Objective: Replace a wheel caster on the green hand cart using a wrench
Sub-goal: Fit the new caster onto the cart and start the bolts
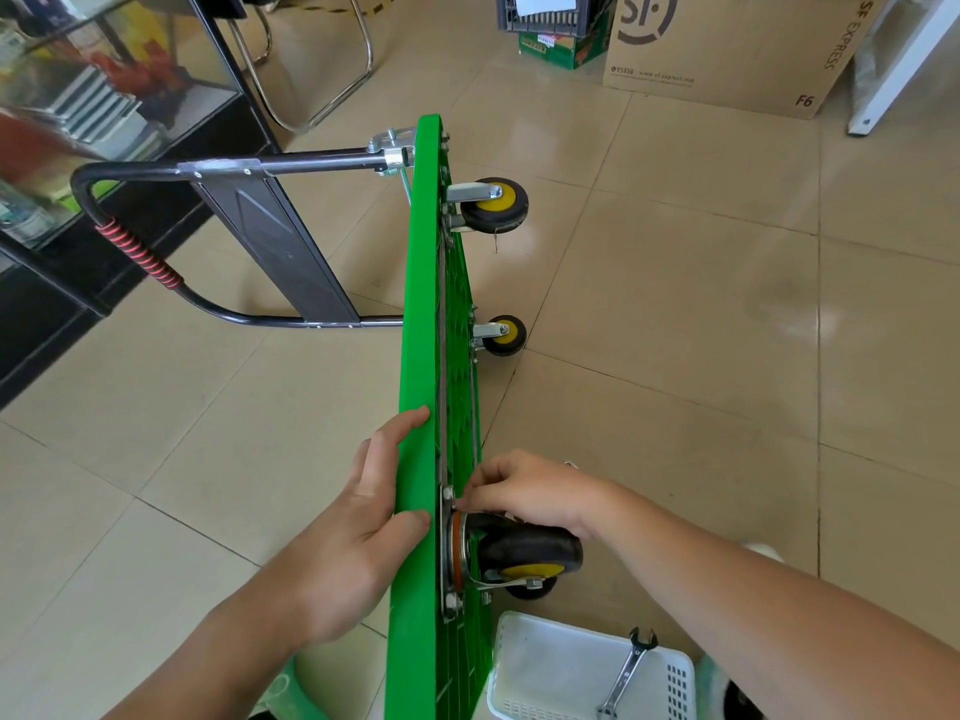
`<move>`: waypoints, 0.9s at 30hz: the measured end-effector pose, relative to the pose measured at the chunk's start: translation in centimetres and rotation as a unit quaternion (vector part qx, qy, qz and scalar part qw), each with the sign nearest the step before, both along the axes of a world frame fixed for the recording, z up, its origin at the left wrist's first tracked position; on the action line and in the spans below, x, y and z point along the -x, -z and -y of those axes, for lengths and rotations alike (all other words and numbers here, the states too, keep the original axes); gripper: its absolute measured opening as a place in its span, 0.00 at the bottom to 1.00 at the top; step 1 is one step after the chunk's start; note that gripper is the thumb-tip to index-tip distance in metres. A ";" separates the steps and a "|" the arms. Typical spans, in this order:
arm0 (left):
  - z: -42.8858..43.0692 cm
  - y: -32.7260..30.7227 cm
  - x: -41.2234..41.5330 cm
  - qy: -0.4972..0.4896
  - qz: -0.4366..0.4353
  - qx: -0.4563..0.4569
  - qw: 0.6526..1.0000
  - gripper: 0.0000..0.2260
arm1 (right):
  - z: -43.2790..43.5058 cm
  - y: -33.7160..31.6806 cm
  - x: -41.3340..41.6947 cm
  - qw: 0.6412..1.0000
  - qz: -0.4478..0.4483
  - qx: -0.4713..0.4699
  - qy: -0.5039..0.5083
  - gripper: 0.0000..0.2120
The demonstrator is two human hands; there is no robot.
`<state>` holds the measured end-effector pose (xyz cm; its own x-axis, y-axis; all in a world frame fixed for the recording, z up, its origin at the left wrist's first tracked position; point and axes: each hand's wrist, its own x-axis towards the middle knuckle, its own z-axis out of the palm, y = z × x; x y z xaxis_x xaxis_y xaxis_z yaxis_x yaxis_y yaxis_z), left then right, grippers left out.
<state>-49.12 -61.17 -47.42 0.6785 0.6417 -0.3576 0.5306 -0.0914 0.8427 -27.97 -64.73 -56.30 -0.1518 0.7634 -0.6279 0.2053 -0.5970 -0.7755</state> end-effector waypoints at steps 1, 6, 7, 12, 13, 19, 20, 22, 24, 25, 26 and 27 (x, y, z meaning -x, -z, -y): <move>0.0 0.0 0.0 0.000 0.000 -0.001 1.000 0.32 | -0.1 0.0 0.1 1.000 -0.002 0.000 -0.002 0.09; 0.0 0.1 0.0 0.001 0.002 -0.004 1.000 0.32 | -0.3 -0.2 0.2 0.999 0.031 0.007 -0.017 0.19; 0.0 0.1 0.0 0.001 0.003 -0.002 1.000 0.32 | -0.3 -0.2 0.2 1.000 0.024 0.010 -0.012 0.18; 0.0 0.2 0.1 0.002 0.003 -0.006 1.000 0.32 | -0.4 0.1 0.3 1.000 0.013 -0.004 -0.019 0.10; 0.0 0.2 0.1 0.002 0.003 -0.008 1.000 0.32 | -0.4 -0.1 0.3 0.999 0.021 -0.006 -0.025 0.09; 0.1 0.3 0.2 0.006 -0.002 -0.019 1.000 0.33 | -0.1 -0.2 0.3 0.999 0.022 0.002 -0.032 0.24; 0.1 0.3 0.2 0.006 -0.003 -0.019 1.000 0.33 | -0.1 -0.1 0.4 1.000 0.018 0.005 -0.023 0.23; 0.1 0.4 0.3 0.005 -0.002 -0.019 1.000 0.33 | -0.1 -0.2 0.4 0.999 0.024 0.004 -0.024 0.17; 0.2 0.5 0.3 0.003 -0.003 -0.017 1.000 0.33 | -0.2 -0.4 0.6 0.998 0.045 -0.001 -0.038 0.15; 0.2 0.5 0.3 0.003 -0.002 -0.017 1.000 0.33 | -0.3 -0.5 0.7 0.998 0.056 0.001 -0.043 0.17; 0.2 0.5 0.3 0.002 -0.001 -0.017 1.000 0.33 | -0.3 -0.6 0.9 0.996 0.069 0.000 -0.047 0.19; 0.2 0.6 0.3 0.002 -0.001 -0.018 1.000 0.33 | -0.3 -0.8 1.0 0.995 0.084 -0.003 -0.050 0.21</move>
<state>-49.41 -61.40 -47.97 0.6802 0.6512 -0.3365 0.5322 -0.1232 0.8376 -28.92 -64.40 -55.52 -0.1209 0.7536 -0.6461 0.3906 -0.5622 -0.7289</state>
